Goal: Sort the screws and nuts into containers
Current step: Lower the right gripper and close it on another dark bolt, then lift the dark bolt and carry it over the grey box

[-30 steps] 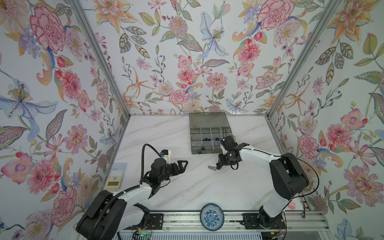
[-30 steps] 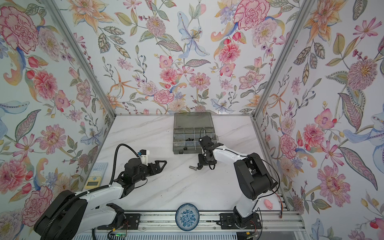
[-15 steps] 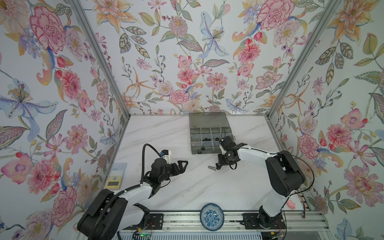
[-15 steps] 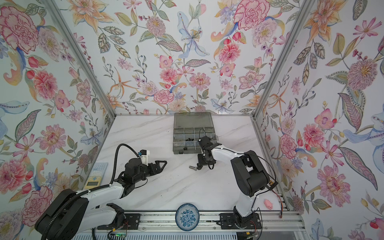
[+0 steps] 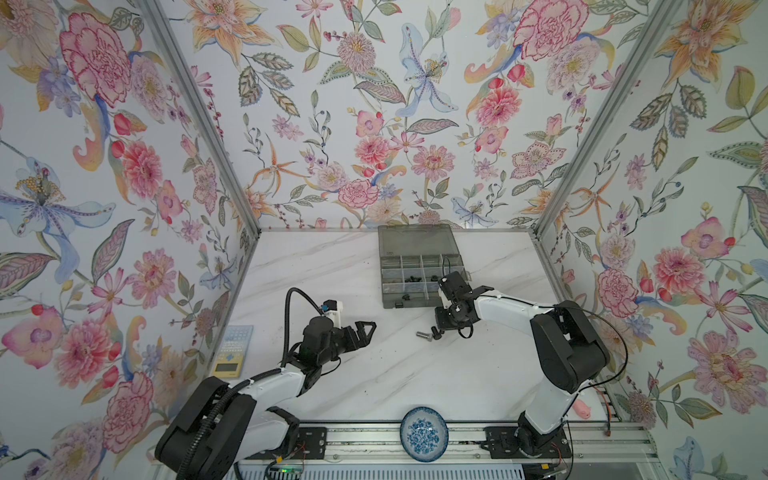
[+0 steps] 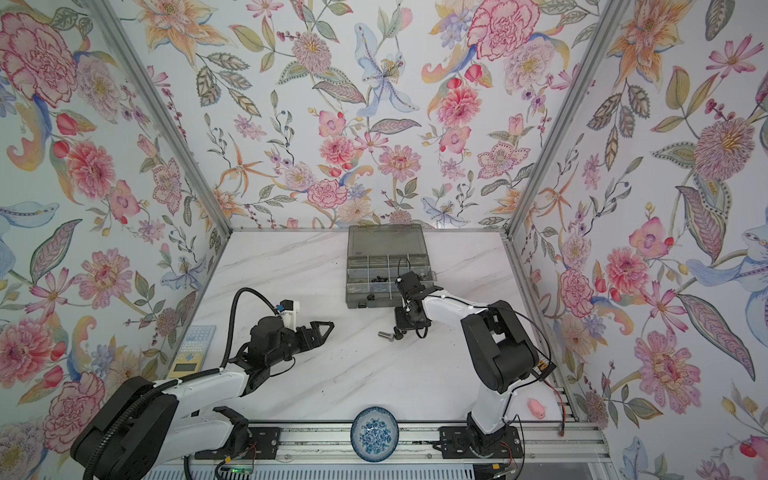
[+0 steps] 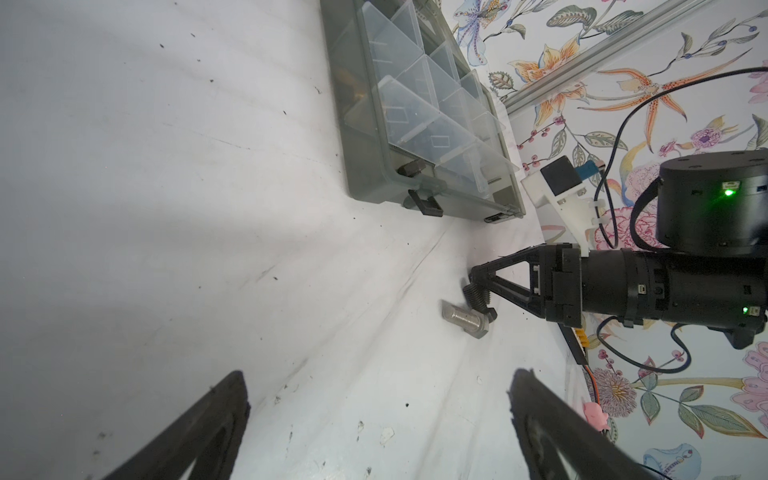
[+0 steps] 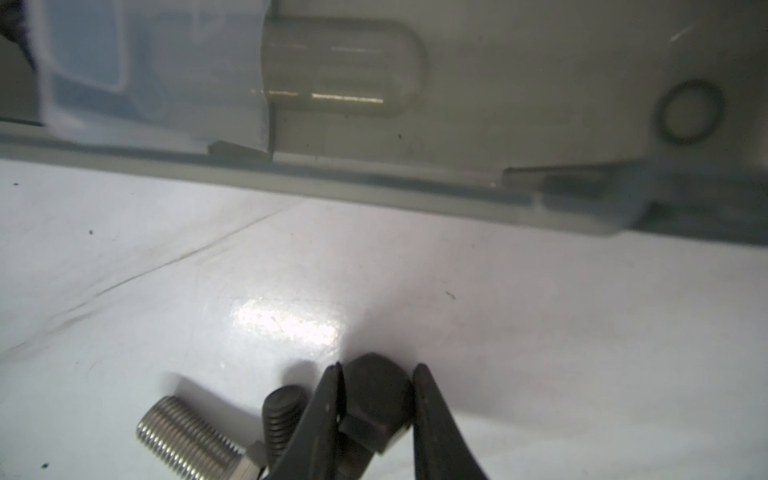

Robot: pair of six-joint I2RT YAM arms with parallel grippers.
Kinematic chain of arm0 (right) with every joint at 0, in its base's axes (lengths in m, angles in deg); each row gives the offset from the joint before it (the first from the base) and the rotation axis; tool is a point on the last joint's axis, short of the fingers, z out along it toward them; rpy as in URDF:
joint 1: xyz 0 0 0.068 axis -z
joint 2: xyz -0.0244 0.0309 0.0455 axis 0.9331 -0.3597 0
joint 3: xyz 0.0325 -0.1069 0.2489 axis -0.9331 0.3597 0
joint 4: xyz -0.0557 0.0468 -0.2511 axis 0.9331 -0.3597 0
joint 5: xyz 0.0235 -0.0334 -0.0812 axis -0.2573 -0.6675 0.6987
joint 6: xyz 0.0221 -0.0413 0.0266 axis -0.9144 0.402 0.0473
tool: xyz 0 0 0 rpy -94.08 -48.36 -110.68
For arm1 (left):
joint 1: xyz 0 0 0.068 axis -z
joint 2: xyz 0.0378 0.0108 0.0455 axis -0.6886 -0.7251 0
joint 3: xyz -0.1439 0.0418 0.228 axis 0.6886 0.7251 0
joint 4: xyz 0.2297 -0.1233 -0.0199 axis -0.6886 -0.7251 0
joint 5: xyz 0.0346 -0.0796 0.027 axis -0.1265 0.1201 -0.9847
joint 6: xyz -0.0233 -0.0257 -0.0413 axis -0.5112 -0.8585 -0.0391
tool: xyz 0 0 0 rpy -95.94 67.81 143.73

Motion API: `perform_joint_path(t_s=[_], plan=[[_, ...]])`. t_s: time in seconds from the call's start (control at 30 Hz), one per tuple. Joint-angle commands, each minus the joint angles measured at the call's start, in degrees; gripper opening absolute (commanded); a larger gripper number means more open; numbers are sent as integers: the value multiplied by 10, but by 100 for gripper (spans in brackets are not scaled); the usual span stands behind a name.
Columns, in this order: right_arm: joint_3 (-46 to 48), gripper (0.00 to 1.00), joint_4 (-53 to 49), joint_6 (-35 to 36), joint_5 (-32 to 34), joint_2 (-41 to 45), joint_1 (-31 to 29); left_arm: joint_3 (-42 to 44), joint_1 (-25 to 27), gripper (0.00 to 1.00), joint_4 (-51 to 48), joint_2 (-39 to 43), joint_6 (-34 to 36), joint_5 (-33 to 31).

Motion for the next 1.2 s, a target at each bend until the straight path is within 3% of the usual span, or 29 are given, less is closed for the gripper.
perform_joint_path(t_s=[0.0,0.53,0.77,1.17], plan=[[13,0,-11,3,0,4,-5,0,-7,99,14,2,-4,11],[-60,0,-12,99,-58,95,-9,3,-7,99,16,10,-5,9],[-163,0,-12,129,-42,27,-15,7,-7,99,17,14,-6,9],[-275,0,-23,109,15,-102,-13,7,-7,100,-10,39,-1,0]])
